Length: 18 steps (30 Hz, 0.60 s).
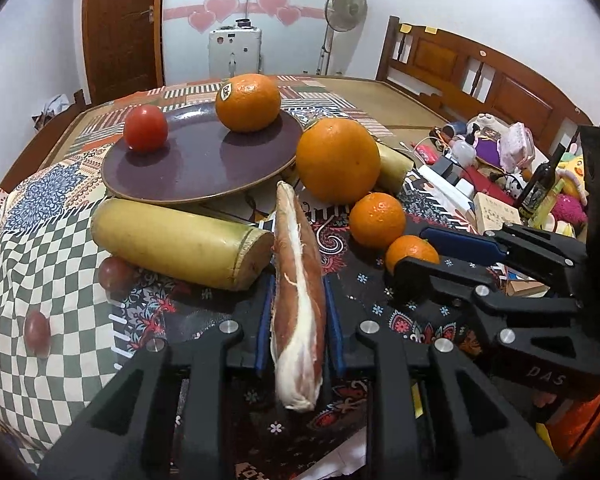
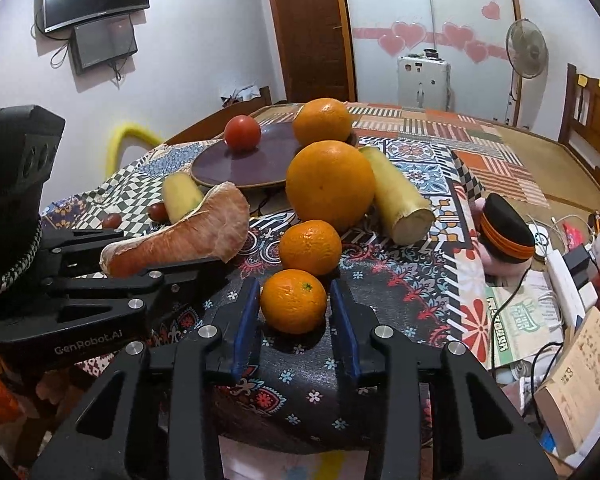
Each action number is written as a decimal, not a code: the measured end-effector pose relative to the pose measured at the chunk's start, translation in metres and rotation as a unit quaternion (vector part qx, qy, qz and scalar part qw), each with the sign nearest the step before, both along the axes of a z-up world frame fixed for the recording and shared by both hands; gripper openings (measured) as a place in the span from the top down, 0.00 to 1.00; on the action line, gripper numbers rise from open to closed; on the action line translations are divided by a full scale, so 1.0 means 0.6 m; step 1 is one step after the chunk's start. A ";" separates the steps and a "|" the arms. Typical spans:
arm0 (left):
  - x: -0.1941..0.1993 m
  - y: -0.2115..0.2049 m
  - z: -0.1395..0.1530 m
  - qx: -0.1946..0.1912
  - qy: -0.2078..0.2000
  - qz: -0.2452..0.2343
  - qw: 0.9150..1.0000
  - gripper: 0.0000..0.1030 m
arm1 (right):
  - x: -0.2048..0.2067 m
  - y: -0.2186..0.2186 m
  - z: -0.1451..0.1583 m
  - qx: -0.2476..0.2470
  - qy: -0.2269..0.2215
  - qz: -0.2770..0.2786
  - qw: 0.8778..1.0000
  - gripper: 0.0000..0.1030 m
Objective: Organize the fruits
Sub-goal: 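Lift the pomelo segment with the left gripper while the right gripper grasps a small mandarin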
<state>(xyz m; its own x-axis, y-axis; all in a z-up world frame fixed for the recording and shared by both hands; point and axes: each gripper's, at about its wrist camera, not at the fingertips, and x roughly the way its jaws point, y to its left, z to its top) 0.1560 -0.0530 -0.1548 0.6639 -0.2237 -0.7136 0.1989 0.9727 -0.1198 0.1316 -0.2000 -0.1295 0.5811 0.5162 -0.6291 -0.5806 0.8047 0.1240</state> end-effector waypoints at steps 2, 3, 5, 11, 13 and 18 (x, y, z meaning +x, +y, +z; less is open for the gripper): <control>-0.004 0.001 0.004 0.000 -0.003 -0.001 1.000 0.77 | 0.000 -0.003 0.004 0.003 -0.002 -0.001 1.000 0.67; -0.007 0.003 0.008 0.001 -0.005 -0.002 1.000 0.77 | -0.001 -0.004 0.006 0.004 -0.005 -0.002 1.000 0.67; -0.012 0.003 0.016 0.002 -0.013 -0.003 1.000 0.77 | -0.002 -0.007 0.011 0.005 -0.009 -0.002 1.000 0.67; -0.025 0.009 0.044 0.000 -0.035 -0.003 0.999 0.78 | -0.004 -0.004 0.011 0.004 -0.004 0.003 1.000 0.67; -0.029 0.012 0.052 0.000 -0.041 -0.002 0.999 0.78 | -0.008 -0.001 0.005 0.003 0.001 0.006 1.000 0.67; -0.031 0.019 0.060 -0.002 -0.047 -0.001 0.999 0.78 | -0.010 0.013 -0.004 -0.013 -0.001 0.006 1.000 0.67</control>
<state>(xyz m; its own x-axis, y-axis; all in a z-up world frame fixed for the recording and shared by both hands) 0.1373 -0.0418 -0.1188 0.7268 -0.2280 -0.6479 0.2118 0.9717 -0.1043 0.1257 -0.1922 -0.1319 0.5769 0.5062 -0.6410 -0.5902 0.8009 0.1012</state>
